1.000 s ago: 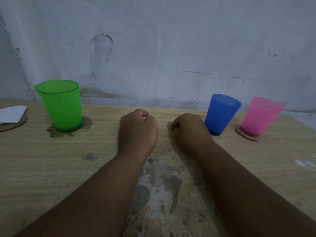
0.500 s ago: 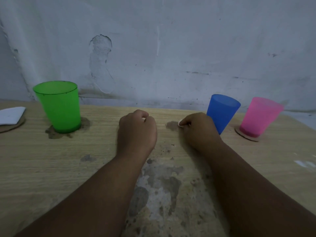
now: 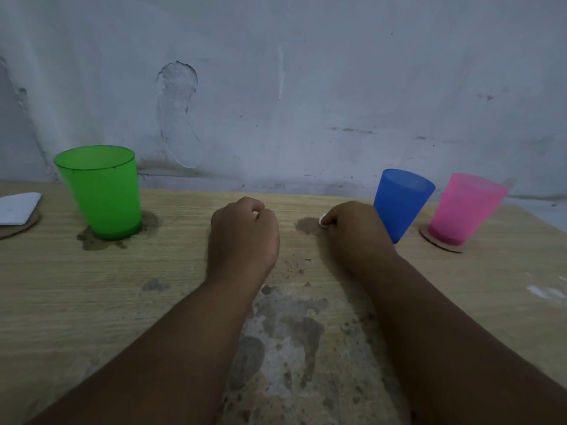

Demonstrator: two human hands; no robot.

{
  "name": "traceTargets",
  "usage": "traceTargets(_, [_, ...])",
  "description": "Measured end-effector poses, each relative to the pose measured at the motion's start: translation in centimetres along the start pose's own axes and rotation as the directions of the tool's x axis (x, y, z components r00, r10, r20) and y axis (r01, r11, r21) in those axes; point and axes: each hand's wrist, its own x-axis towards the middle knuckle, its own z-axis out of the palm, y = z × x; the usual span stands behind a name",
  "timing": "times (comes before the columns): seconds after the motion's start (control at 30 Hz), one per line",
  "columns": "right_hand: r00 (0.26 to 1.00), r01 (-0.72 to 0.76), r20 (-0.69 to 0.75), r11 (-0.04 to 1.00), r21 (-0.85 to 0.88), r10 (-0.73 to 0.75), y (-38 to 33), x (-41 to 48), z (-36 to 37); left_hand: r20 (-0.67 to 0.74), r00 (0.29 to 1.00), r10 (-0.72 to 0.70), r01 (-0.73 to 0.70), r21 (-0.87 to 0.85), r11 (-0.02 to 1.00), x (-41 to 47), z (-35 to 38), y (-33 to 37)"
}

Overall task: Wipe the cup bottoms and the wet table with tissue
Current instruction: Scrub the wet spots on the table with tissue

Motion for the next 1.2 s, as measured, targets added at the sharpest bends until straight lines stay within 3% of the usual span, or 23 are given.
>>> traceTargets(0.13, [0.988,-0.028,-0.152,0.997,0.070,0.038,0.1,-0.3,0.2,0.006,1.000,0.002,-0.002,0.002,1.000,0.0,0.0,0.0])
traceTargets(0.27, [0.994,-0.093,0.061,0.994,-0.050,0.096,-1.1,0.8,-0.3,-0.005,1.000,0.001,-0.001,0.001,1.000,0.0,0.0,0.0])
traceTargets(0.47, [0.999,-0.024,0.029,0.991,-0.131,0.028,-1.1,-0.5,0.3,-0.008,1.000,-0.005,0.005,0.005,1.000,0.0,0.0,-0.1])
traceTargets(0.57, [0.999,-0.019,0.032,1.000,-0.011,0.020,-1.1,-1.1,0.0,-0.011,1.000,0.001,-0.001,0.000,1.000,0.1,0.1,0.0])
traceTargets(0.67, [0.997,-0.014,-0.077,0.999,0.036,0.017,-0.6,-1.4,-0.2,-0.008,1.000,-0.005,0.005,-0.001,1.000,0.1,0.1,-0.1])
traceTargets(0.8, [0.998,-0.069,-0.020,0.995,-0.068,0.068,-1.1,-1.1,-0.5,-0.001,1.000,-0.007,0.007,-0.007,1.000,0.0,0.0,0.0])
traceTargets(1.0, [0.999,0.051,-0.004,0.984,-0.168,-0.053,-3.4,-3.3,-0.1,-0.003,1.000,0.000,0.000,0.020,1.000,-0.1,0.0,0.1])
traceTargets(1.2, [0.993,0.118,0.031,0.987,-0.109,-0.116,-4.0,-2.9,0.6,-0.006,1.000,0.001,-0.001,0.028,1.000,-0.2,0.1,0.2])
